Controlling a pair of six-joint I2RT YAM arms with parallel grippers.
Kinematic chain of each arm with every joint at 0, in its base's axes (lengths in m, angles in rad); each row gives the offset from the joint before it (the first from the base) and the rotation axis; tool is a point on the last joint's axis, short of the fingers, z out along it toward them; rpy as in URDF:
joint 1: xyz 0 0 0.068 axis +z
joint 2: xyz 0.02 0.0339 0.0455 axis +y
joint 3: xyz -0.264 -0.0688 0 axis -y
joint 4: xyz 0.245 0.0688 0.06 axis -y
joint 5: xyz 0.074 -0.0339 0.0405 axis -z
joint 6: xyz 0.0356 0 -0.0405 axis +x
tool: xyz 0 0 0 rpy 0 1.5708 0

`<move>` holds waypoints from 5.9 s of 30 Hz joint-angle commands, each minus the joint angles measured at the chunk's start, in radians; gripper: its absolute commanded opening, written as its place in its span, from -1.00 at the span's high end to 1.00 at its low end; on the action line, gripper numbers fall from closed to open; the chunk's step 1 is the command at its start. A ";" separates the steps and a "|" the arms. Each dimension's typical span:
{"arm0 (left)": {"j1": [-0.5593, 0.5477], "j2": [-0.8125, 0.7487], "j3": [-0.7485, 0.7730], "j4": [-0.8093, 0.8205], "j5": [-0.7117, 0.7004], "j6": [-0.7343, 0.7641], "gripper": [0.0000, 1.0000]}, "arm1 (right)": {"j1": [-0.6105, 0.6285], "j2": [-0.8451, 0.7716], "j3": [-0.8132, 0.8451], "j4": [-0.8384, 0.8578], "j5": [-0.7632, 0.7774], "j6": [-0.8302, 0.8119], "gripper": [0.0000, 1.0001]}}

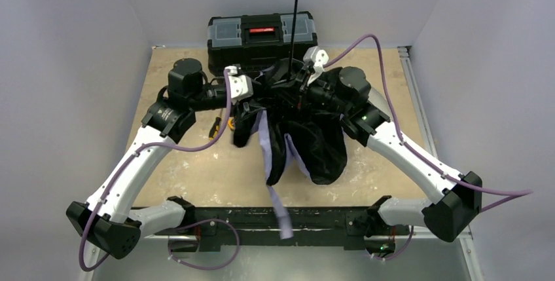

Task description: Open the umbrella

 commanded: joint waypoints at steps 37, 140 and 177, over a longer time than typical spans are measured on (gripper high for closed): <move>0.085 0.112 -0.073 -0.073 -0.348 0.035 0.91 | 0.078 -0.144 0.103 0.003 0.068 -0.128 1.00; -0.365 0.146 -0.077 0.271 -0.362 0.312 0.44 | 0.106 0.122 0.314 0.073 0.174 0.127 1.00; -0.043 -0.022 0.059 0.232 -0.057 -0.326 0.13 | 0.090 0.058 0.272 0.079 0.116 0.079 1.00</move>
